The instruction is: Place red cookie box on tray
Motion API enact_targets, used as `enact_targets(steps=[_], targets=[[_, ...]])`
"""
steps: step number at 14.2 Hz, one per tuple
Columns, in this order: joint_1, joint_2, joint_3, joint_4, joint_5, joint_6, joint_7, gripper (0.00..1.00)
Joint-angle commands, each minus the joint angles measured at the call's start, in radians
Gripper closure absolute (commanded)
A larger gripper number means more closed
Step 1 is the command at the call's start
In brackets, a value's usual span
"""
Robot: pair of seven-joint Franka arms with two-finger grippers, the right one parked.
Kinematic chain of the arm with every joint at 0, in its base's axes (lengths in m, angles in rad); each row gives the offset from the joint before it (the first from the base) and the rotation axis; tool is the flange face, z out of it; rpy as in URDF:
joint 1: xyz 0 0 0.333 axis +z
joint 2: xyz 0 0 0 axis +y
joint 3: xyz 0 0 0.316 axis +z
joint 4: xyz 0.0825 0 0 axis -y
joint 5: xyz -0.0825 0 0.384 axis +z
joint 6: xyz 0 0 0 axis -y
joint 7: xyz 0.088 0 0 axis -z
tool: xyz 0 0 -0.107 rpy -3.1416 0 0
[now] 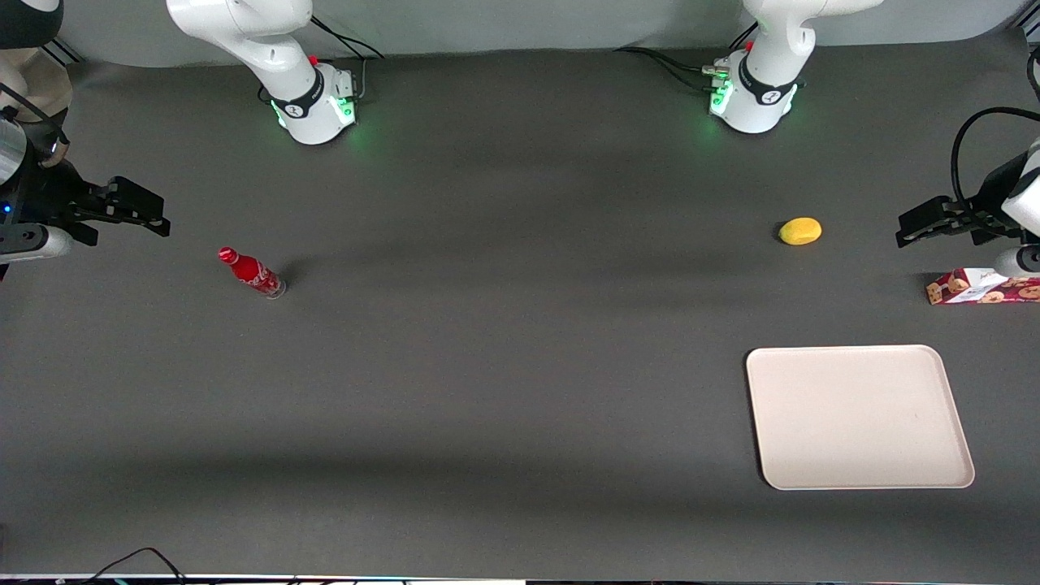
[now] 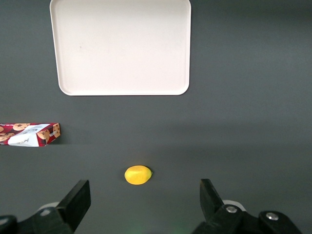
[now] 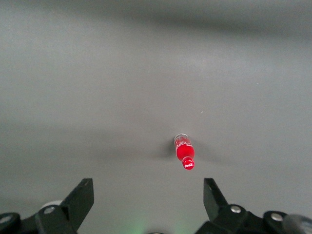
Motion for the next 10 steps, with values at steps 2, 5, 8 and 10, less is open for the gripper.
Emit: enact_targets(steps=[2, 5, 8, 10], targets=[[-0.005, 0.007, 0.003, 0.027, -0.007, -0.046, 0.018, 0.0], [-0.007, 0.014, 0.002, 0.038, -0.002, -0.05, 0.014, 0.0], [-0.005, 0.014, 0.003, 0.038, -0.002, -0.052, 0.009, 0.0], [-0.005, 0.014, 0.003, 0.038, -0.002, -0.064, 0.003, 0.0]])
